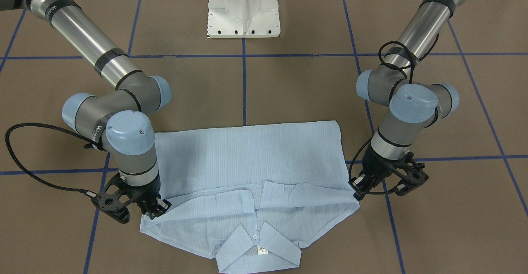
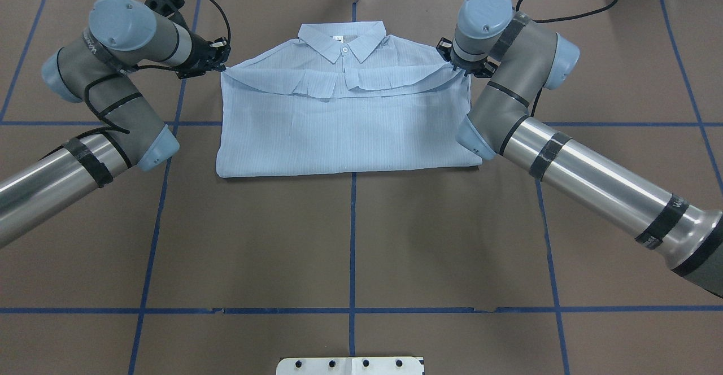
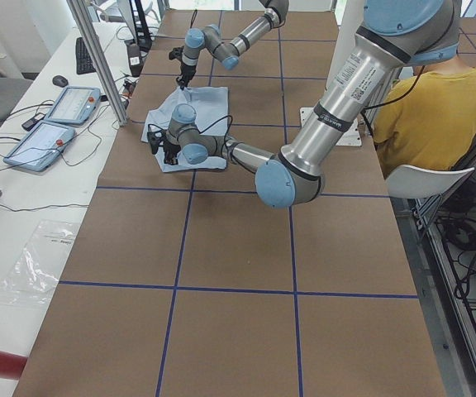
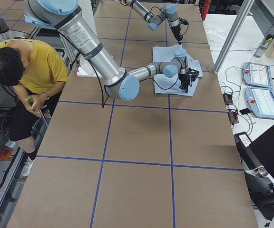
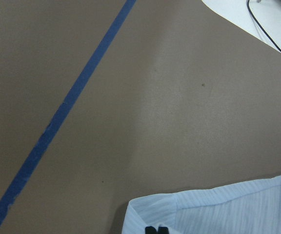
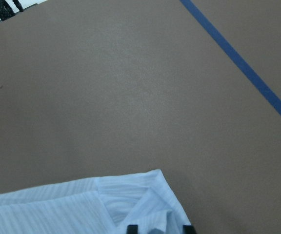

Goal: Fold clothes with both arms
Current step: 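Open both grippers and lift them away from the collar corners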

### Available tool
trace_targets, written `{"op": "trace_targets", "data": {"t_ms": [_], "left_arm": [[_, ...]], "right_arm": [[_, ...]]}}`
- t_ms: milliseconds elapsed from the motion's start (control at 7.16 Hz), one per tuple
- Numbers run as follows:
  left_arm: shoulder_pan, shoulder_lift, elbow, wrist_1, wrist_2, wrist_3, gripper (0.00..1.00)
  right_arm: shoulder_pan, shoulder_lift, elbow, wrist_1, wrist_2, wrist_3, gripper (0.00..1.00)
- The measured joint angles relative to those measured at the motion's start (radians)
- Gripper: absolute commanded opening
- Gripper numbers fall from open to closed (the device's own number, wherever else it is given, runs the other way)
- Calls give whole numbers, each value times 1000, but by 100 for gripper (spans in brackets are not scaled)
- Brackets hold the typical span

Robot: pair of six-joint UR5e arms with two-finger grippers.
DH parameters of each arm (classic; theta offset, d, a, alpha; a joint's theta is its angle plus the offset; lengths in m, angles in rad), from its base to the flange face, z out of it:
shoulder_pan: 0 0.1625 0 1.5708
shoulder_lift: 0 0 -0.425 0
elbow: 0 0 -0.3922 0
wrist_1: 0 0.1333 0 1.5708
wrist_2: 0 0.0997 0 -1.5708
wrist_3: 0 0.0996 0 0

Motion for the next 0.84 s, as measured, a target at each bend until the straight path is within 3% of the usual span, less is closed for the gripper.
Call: {"op": "trace_targets", "data": {"t_ms": [419, 838], "left_arm": [[-63, 23, -24, -20, -16, 39, 25], [-102, 92, -114, -13, -65, 107, 25]], "right_arm": [[48, -21, 76, 1, 58, -9, 100], [30, -263, 404, 5, 125, 48, 100]]}}
